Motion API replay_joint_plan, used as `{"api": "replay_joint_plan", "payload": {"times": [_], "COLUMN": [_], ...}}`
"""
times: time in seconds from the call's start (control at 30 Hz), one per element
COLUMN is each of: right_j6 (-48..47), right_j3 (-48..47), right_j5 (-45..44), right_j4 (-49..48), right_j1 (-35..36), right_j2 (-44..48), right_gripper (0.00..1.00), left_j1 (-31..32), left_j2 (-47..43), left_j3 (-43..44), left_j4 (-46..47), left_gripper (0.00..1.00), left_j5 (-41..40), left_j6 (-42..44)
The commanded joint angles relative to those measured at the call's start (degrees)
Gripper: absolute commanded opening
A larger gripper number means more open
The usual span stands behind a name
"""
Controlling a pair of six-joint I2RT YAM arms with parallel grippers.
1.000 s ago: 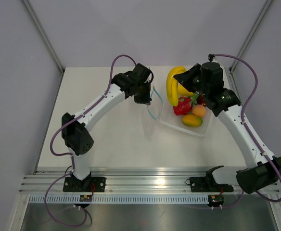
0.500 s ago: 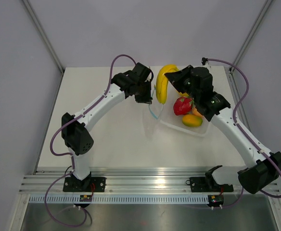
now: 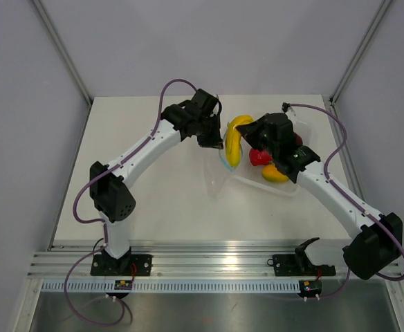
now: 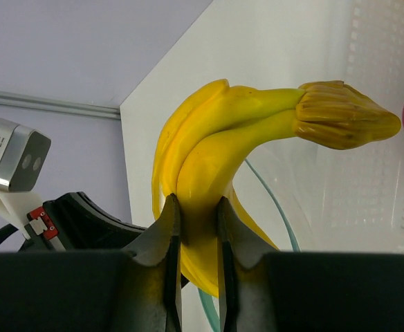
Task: Place the food in the zip-top bag and seal the zipper
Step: Place the fake fruit in the zipper food storage bag.
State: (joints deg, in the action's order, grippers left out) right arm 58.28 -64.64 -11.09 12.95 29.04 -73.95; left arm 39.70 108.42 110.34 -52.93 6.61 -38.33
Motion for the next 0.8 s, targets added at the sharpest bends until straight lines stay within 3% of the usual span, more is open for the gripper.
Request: {"api": "replay_joint_plan", "payload": {"times": [0.0,0.77], "right_j6": [-1.24,-11.96], "right_j3": [0.22,-0.3], "right_j5": [-2.18,2.39], "right_j4": [-2.14,10.6], "right_j1": [0.85,4.8], "right_j2": [3.38,-0.57], "right_gripper": [0.0,0.0], "left_j1": [-0.06,-2.0], "left_j2": [0.91,1.71], "left_j3": [2.86,2.33], "left_j4": [2.92,9.51], "left_gripper": [0.0,0.0], "left_j5": [3.23,11.58], "left_j6": [-1.05,-1.58]}}
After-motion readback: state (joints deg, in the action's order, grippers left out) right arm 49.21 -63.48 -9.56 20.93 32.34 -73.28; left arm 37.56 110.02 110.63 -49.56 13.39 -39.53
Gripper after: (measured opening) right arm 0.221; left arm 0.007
